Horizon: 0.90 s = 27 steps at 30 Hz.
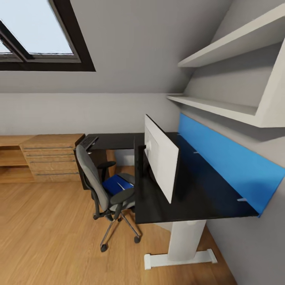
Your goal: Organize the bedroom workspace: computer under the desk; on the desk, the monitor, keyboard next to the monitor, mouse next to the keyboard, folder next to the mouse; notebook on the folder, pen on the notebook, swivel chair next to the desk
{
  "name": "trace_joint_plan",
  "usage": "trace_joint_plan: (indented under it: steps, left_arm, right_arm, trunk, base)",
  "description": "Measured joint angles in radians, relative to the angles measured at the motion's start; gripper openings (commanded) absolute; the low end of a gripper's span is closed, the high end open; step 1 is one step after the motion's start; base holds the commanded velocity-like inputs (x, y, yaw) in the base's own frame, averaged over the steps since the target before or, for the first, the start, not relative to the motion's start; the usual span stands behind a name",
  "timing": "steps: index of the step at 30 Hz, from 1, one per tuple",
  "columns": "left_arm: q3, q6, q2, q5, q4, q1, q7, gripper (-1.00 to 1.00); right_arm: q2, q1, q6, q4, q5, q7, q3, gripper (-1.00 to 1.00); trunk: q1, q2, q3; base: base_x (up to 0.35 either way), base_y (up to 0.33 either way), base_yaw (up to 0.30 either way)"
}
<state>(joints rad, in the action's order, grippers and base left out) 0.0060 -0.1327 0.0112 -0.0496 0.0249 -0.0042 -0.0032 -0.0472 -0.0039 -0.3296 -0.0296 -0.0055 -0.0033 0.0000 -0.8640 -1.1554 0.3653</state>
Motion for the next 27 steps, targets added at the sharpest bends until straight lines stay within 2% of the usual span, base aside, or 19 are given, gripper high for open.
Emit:
trace_joint_plan:
  steps: [4, 11, 18, 23, 27]
  left_arm:
    - [0.000, -0.076, -0.001, -0.037, 0.000, 0.000, 0.000, 1.00]
    - [-0.003, -0.175, 0.000, -0.059, 0.009, 0.000, 0.001, 1.00]
    - [-0.003, -0.192, -0.001, -0.073, 0.115, 0.000, 0.009, 1.00]
    - [-0.003, -0.192, 0.003, -0.122, 0.213, 0.000, 0.012, 1.00]
    - [-0.004, -0.194, 0.002, -0.145, 0.287, 0.000, 0.010, 1.00]
  right_arm:
    - [-0.004, 0.000, -0.059, -0.012, 0.001, 0.000, 0.001, 1.00]
    - [-0.014, 0.000, -0.097, -0.112, 0.004, 0.000, 0.002, 1.00]
    - [-0.026, 0.000, -0.103, -0.183, 0.005, 0.000, 0.003, 1.00]
    - [-0.043, 0.000, -0.104, -0.249, 0.005, 0.000, 0.003, 1.00]
    - [-0.061, 0.000, -0.106, -0.302, 0.007, 0.001, 0.004, 1.00]
  trunk:
    - [0.000, 0.000, 0.003]
    - [0.000, 0.000, 0.008]
    - [0.000, 0.000, 0.013]
    - [0.000, 0.000, 0.017]
    - [0.000, 0.000, 0.020]
  base:
    - [0.000, 0.000, 0.240]
    - [0.000, 0.000, 0.239]
    - [0.000, 0.000, 0.239]
    - [0.000, 0.000, 0.239]
    - [0.000, 0.000, 0.239]
